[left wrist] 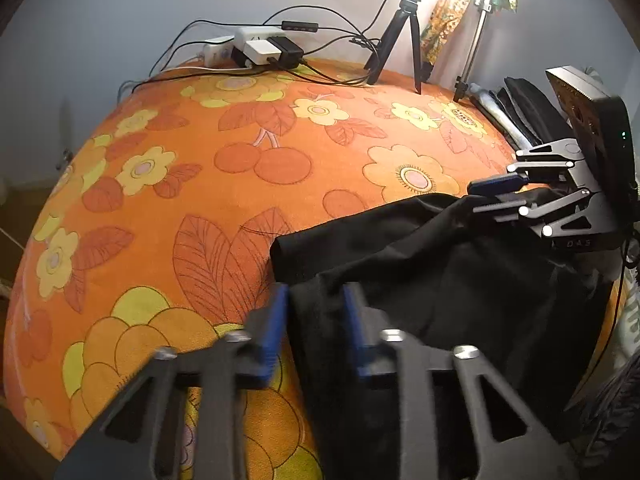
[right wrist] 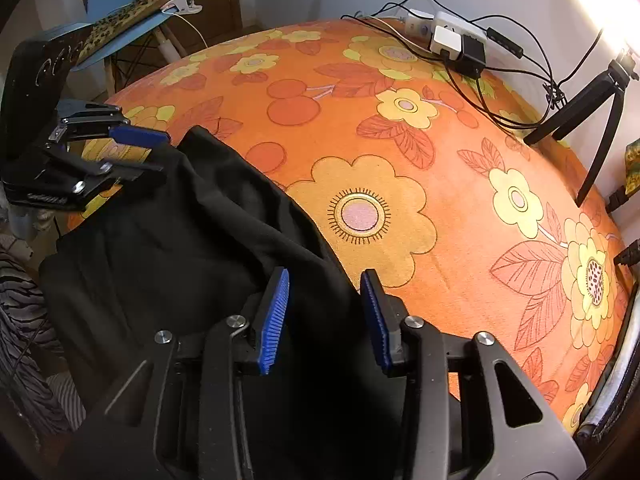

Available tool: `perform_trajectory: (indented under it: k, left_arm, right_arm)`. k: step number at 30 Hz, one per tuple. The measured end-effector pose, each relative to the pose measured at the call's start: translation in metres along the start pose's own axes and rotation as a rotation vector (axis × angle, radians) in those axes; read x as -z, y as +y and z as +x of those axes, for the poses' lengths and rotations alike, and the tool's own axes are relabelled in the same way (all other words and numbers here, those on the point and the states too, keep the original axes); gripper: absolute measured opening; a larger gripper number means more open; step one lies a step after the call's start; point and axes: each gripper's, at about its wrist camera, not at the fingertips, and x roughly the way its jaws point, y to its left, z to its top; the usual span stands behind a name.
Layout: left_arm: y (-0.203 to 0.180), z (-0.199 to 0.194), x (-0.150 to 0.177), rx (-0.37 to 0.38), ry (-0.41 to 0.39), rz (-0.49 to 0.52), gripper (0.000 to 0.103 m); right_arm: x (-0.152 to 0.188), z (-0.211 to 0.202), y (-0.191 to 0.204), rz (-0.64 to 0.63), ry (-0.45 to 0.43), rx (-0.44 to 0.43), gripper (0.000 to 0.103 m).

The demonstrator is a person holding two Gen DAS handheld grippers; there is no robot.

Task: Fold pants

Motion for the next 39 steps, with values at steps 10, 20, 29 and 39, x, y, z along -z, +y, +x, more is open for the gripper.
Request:
perform_trajectory:
  k: [10, 20, 29, 39]
  left_arm:
    - [0.0, -0.019, -0.005, -0.025, -0.083, 0.014, 0.002]
    - [0.016, -0.003, -0.023, -0.047, -0.077, -0.045, 0.002]
    - [0.024, -0.05, -0.007, -0.069, -0.084, -0.069, 0.021]
    - [0.006, -0.098, 0.039, -0.045, -0.067, -0.104, 0.041]
  right_arm:
    - [0.004, -0.004, 0.008, -0.04, -0.006, 0.057, 0.003]
    - [-0.004, -0.001, -0.011, 0.025, -0.036, 0.17, 0.002]
    - [0.004, -0.04, 0.004, 0.076, -0.095, 0.123, 0.035]
    - [0.044, -0.088, 0.118, 0.003, -0.174, -0.079, 0.037]
